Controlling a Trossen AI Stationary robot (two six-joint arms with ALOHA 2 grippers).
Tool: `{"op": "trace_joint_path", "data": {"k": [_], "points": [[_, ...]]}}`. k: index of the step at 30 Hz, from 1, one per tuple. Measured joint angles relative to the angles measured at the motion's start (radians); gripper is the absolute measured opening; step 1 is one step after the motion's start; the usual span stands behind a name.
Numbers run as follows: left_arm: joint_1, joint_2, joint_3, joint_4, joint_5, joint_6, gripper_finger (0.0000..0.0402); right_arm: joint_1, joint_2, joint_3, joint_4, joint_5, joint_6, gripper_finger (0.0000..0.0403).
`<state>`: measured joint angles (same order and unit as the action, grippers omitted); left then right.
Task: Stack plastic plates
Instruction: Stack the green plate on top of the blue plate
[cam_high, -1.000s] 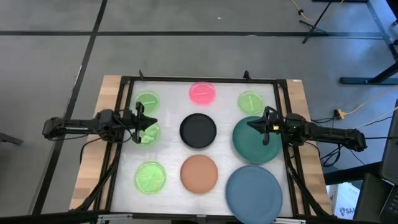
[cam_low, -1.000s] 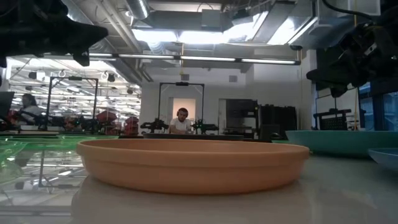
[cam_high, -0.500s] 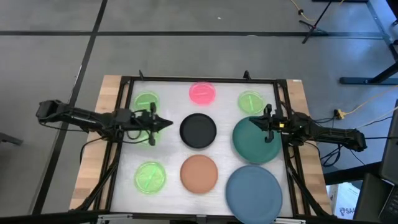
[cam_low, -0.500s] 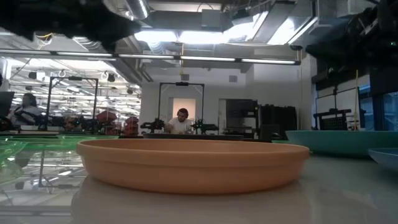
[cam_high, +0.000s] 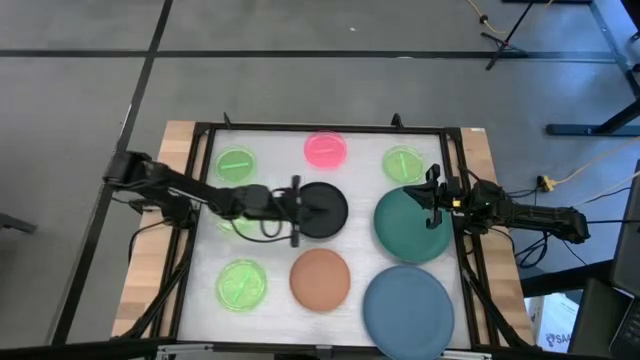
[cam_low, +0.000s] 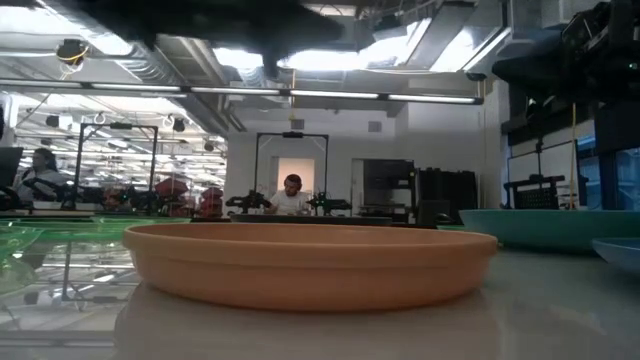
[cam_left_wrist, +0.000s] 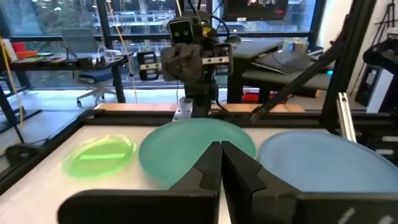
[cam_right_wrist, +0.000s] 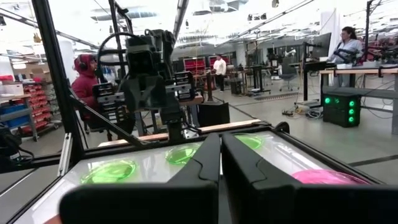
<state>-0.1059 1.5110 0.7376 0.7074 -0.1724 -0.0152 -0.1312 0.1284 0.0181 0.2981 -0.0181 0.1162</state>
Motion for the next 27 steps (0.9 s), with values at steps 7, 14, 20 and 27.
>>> {"op": "trace_joint_path", "data": {"k": [7, 14, 20, 27], "points": [[0.000, 0.259, 0.227, -0.001, 0.048, -0.009, 0.0005, 0.000, 0.000, 0.000, 0.058, -0.075, 0.034, 0.0010], [0.018, 0.437, 0.478, -0.249, 0.151, -0.103, 0.0029, 0.000, 0.000, 0.000, 0.091, -0.125, 0.037, 0.0010], [0.020, 0.584, 0.691, -0.502, 0.193, -0.029, 0.0092, 0.000, 0.000, 0.000, 0.093, -0.125, 0.049, 0.0010], [0.015, 0.712, 0.842, -0.572, 0.187, 0.087, 0.0126, 0.001, 0.000, 0.000, 0.056, -0.125, 0.064, 0.0010]]}}
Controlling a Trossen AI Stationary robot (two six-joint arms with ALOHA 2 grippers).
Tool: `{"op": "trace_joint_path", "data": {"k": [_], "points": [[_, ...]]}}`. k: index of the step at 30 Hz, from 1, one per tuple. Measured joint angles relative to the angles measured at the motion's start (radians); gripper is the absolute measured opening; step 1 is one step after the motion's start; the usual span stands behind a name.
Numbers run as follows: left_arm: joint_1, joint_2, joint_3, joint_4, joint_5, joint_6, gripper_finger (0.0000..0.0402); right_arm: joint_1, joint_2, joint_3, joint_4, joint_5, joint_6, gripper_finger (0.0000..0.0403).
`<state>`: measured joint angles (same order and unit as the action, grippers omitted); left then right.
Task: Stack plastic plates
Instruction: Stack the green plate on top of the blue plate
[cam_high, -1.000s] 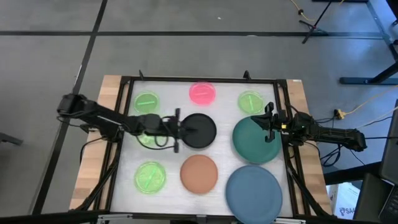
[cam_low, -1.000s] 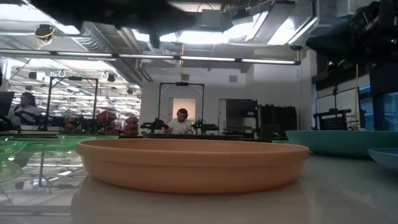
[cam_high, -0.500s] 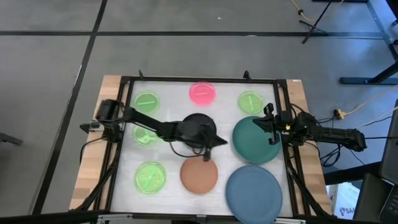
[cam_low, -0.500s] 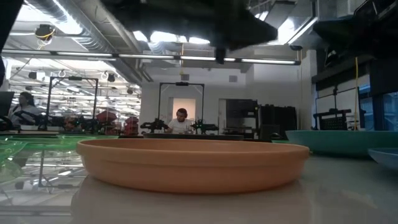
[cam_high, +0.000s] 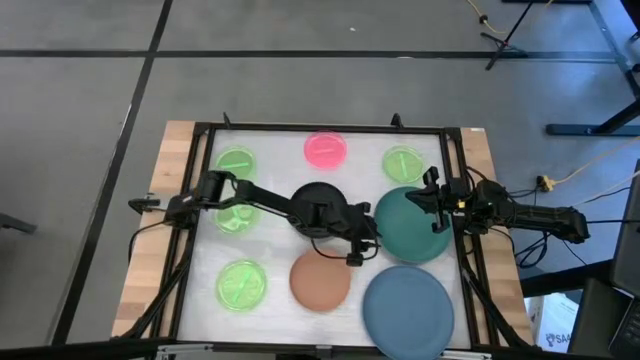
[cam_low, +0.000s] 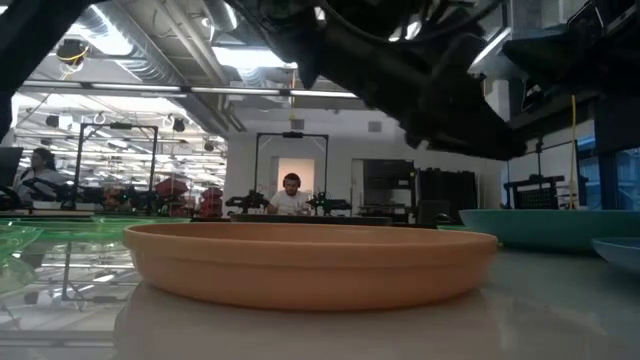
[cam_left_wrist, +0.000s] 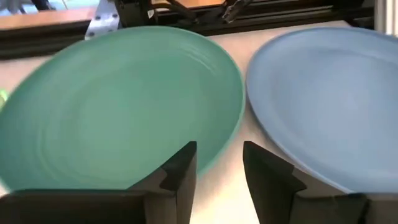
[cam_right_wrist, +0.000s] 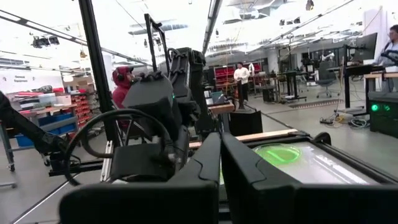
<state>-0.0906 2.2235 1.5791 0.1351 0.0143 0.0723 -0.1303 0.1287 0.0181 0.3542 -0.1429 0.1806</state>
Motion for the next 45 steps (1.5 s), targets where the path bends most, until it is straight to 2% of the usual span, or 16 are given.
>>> {"op": "trace_joint_path", "data": {"k": [6, 9, 11, 16, 29, 37, 40, 45], "points": [[0.004, 0.067, 0.058, -0.003, 0.016, 0.131, 0.0127, 0.000, 0.000, 0.000, -0.007, -0.001, 0.023, 0.0010], [0.018, 0.093, 0.060, 0.008, 0.123, 0.214, 0.0126, 0.000, 0.000, 0.000, -0.016, 0.000, 0.024, 0.0010], [0.024, 0.097, 0.060, 0.003, 0.154, 0.258, 0.0125, 0.000, 0.000, 0.000, -0.016, 0.001, 0.024, 0.0010], [0.037, 0.095, 0.060, 0.019, 0.138, 0.281, 0.0124, 0.000, 0.000, 0.000, -0.017, 0.002, 0.024, 0.0010], [0.059, 0.157, 0.061, 0.052, 0.172, 0.349, 0.0124, 0.000, 0.000, 0.000, -0.033, 0.002, 0.023, 0.0010], [0.068, 0.171, 0.060, 0.041, 0.101, 0.360, 0.0122, -0.001, 0.000, 0.000, -0.035, 0.027, 0.021, 0.0010], [0.066, 0.171, 0.060, 0.040, 0.100, 0.360, 0.0107, -0.001, 0.000, 0.000, -0.036, 0.027, 0.021, 0.0010], [0.059, 0.171, 0.060, 0.040, 0.105, 0.358, 0.0057, -0.001, 0.000, 0.000, -0.035, 0.027, 0.021, 0.0010]]}}
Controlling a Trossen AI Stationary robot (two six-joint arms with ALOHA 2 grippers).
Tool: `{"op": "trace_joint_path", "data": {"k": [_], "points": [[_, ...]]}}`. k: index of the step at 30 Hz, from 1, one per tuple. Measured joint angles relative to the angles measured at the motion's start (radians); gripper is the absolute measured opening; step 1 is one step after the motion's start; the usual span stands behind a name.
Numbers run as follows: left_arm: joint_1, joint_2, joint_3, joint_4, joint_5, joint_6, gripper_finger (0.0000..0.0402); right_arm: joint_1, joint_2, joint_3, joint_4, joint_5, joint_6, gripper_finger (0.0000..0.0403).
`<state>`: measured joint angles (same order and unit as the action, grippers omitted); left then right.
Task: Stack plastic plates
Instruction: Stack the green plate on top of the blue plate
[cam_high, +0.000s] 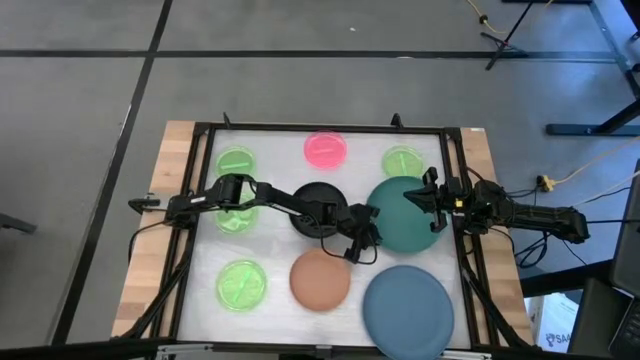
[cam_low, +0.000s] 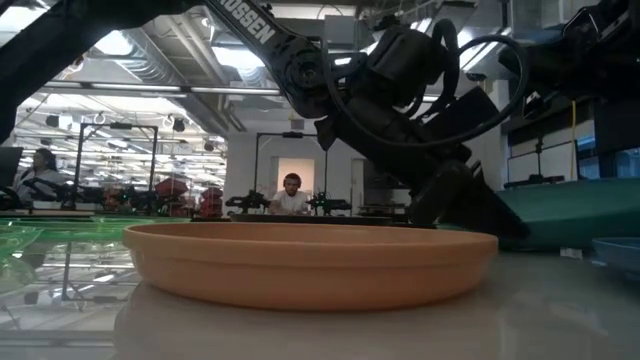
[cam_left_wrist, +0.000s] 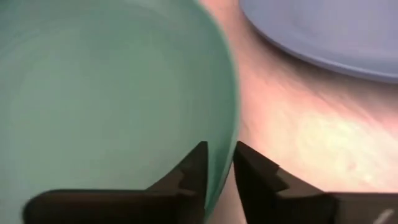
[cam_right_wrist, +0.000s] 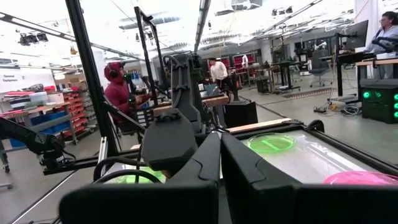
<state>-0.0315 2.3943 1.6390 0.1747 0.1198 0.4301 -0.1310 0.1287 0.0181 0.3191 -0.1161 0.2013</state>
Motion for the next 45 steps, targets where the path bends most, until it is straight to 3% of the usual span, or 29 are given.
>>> {"op": "trace_joint_path", "data": {"k": [5, 12, 19, 24, 36, 42, 45], "points": [[-0.010, 0.000, 0.000, 0.008, -0.023, 0.012, 0.0008, 0.000, 0.000, 0.000, 0.000, -0.004, -0.002, 0.0010], [-0.057, -0.004, 0.018, 0.003, -0.073, 0.049, 0.0007, 0.001, 0.000, 0.000, 0.052, -0.068, -0.019, 0.0010], [-0.145, -0.010, 0.128, -0.076, -0.066, 0.076, 0.0005, 0.001, 0.000, 0.000, 0.141, -0.186, 0.034, 0.0010], [-0.208, -0.011, 0.197, -0.174, -0.098, 0.106, 0.0005, 0.056, 0.000, 0.000, 0.197, -0.199, 0.033, 0.0010], [-0.259, -0.007, 0.241, -0.141, 0.246, 0.076, 0.0005, 0.225, 0.000, 0.000, 0.252, -0.059, -0.075, 0.0010], [-0.274, 0.026, 0.242, -0.100, 0.289, 0.021, 0.0005, 0.223, 0.000, 0.000, 0.222, -0.045, -0.077, 0.0010], [-0.279, 0.038, 0.243, -0.071, 0.248, -0.031, 0.0006, 0.223, 0.000, 0.000, 0.207, -0.040, -0.075, 0.0010]]}}
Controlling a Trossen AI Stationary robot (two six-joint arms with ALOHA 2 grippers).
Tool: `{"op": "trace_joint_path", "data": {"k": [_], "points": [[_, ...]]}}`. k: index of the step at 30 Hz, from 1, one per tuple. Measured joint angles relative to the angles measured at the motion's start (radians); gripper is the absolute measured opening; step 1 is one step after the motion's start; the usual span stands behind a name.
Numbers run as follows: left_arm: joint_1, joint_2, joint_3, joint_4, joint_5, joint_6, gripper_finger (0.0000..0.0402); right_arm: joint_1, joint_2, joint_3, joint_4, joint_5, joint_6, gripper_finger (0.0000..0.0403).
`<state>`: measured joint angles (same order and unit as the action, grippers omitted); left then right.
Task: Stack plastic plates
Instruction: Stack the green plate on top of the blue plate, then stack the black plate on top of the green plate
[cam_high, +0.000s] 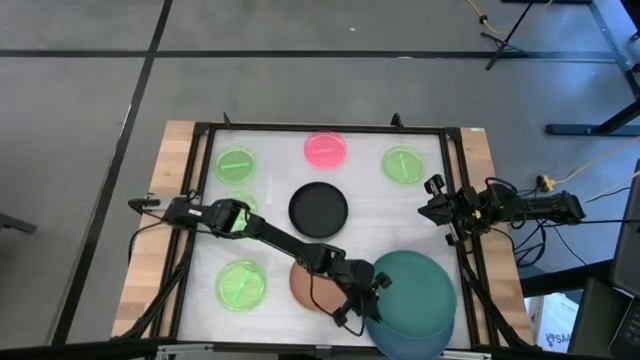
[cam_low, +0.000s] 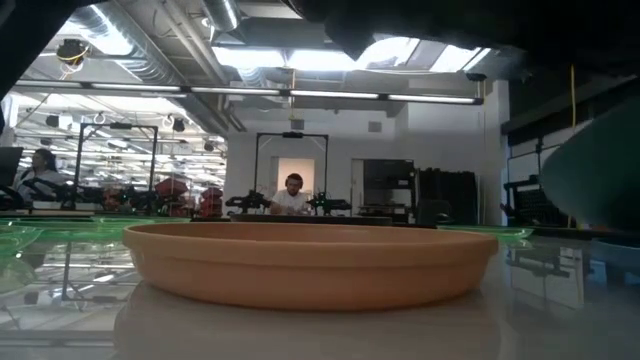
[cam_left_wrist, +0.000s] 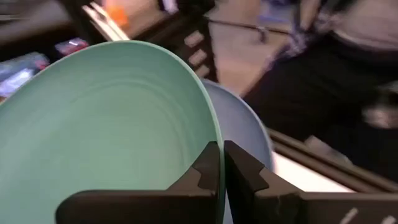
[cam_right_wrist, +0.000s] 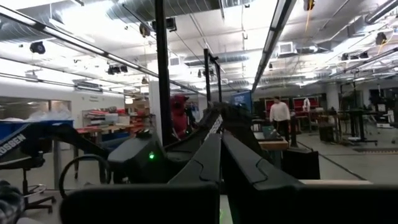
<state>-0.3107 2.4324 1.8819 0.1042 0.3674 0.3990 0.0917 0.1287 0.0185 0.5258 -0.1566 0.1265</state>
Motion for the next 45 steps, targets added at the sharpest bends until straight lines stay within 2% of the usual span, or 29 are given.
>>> {"op": "trace_joint_path", "data": {"k": [2, 6, 12, 16, 18, 26, 32, 38, 45], "points": [[0.000, 0.002, 0.000, 0.008, -0.042, -0.041, 0.0010, 0.000, 0.000, 0.000, -0.010, 0.000, 0.000, 0.0010], [0.001, 0.003, 0.000, 0.006, -0.054, -0.054, 0.0029, 0.000, 0.000, 0.000, -0.029, 0.000, 0.000, 0.0010], [0.001, 0.003, 0.000, 0.015, -0.044, -0.049, 0.0071, 0.000, 0.000, 0.000, -0.039, 0.000, -0.001, 0.0010], [0.000, 0.000, 0.000, 0.004, -0.082, -0.049, 0.0101, 0.000, 0.000, 0.000, -0.045, 0.000, -0.001, 0.0010], [-0.004, -0.004, 0.000, -0.003, -0.134, -0.050, 0.0111, 0.000, 0.000, 0.000, -0.054, 0.000, -0.001, 0.0010], [-0.024, -0.044, 0.000, -0.083, -0.456, -0.056, 0.0114, 0.000, 0.002, 0.000, -0.089, 0.016, 0.024, 0.0010], [-0.020, -0.078, -0.003, -0.236, -0.735, -0.090, 0.0113, 0.000, 0.020, 0.000, -0.102, 0.047, 0.035, 0.0010], [-0.011, -0.207, 0.002, -0.475, -0.792, -0.219, 0.0113, 0.000, 0.033, 0.000, -0.134, 0.105, 0.057, 0.0010], [0.002, -0.311, -0.007, -0.767, -0.859, -0.377, 0.0113, 0.000, 0.034, 0.000, -0.154, 0.105, 0.080, 0.0010]]}}
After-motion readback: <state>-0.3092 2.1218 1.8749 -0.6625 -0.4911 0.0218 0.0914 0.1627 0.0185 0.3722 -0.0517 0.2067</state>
